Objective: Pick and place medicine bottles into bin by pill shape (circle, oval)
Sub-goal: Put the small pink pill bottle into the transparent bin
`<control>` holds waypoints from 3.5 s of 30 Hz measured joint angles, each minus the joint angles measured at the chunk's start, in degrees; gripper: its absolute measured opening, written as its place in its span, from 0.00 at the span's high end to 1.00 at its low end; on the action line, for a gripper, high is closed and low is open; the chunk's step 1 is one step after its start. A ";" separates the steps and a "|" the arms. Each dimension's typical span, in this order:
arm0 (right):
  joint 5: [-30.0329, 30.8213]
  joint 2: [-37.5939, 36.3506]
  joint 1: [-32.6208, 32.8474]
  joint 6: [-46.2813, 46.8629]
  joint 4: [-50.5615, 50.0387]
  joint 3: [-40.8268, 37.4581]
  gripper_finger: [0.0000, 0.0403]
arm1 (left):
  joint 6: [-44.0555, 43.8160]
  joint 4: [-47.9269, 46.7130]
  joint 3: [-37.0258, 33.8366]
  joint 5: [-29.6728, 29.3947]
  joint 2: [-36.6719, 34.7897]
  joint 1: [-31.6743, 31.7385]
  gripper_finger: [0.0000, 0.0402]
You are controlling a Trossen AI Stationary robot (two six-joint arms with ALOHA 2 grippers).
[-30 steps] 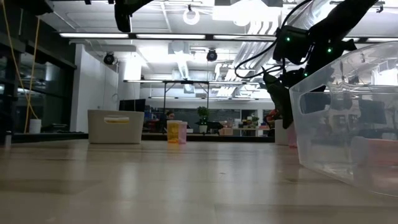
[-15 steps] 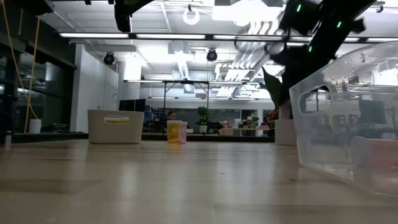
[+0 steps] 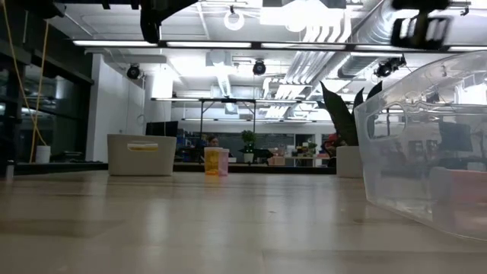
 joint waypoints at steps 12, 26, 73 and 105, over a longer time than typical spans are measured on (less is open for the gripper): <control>-3.24 20.60 6.05 -8.70 -34.17 16.68 0.73 | 0.01 -0.25 0.00 -0.01 0.00 0.00 0.52; -10.19 26.16 6.08 -11.99 -32.50 17.34 0.51 | 0.01 -1.25 0.00 -0.01 0.00 0.00 0.52; 30.11 0.56 -12.17 -33.50 19.99 -1.74 0.37 | 7.96 -51.50 28.52 6.58 17.61 15.44 0.52; 29.21 0.56 -13.68 -29.54 18.13 0.31 0.37 | 67.15 -72.15 51.77 21.58 53.60 36.78 0.52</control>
